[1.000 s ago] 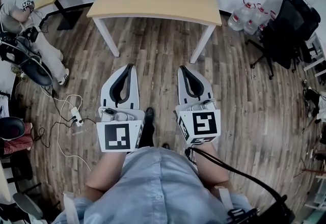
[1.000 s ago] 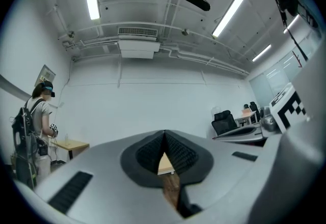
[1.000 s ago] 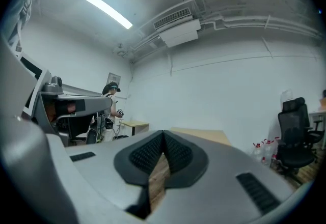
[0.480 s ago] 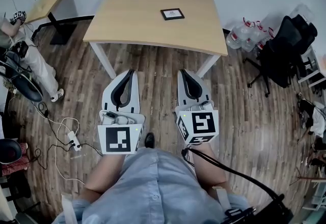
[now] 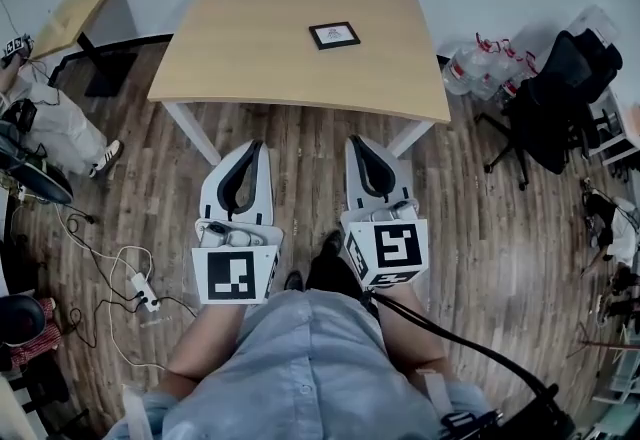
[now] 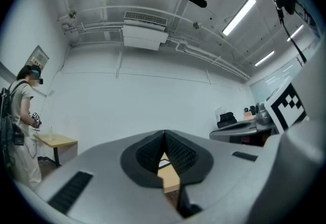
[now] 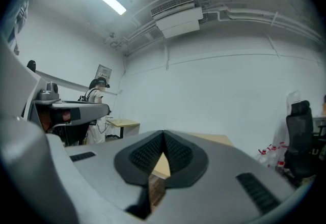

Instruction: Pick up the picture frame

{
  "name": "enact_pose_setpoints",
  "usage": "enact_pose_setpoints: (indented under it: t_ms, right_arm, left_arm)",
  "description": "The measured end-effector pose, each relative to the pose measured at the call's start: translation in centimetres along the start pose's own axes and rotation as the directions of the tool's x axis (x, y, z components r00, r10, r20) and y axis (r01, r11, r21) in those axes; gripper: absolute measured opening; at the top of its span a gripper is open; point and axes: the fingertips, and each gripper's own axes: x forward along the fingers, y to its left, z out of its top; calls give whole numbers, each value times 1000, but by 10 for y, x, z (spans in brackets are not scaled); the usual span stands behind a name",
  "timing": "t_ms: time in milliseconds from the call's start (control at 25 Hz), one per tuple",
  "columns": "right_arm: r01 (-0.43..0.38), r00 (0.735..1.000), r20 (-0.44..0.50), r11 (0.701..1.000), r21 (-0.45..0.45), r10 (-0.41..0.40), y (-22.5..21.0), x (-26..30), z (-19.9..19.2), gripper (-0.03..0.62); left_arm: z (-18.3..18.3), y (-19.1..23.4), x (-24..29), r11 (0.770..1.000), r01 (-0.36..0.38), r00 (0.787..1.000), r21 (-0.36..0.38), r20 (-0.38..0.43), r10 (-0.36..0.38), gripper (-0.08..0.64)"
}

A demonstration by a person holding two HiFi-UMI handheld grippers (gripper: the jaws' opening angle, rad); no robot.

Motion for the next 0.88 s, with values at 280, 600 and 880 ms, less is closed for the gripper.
enact_pose_setpoints:
  t_ms: [280,600,880]
  right_arm:
    - [17,1000,-22,1000,0,-17,-42,43,-17,2]
    - [-23,999,-40,999,35,25,-90,121,-30,2]
    - [-88,995,-33,995,52,89,-125,182,-29,2]
  left_arm:
    - [-21,-5,62,999,30,999,35,-39,-28,2]
    - [-48,0,148,991,47,994,122,-108,-34,2]
    - [-48,10,210,988,-8,994,154,-102,24,0]
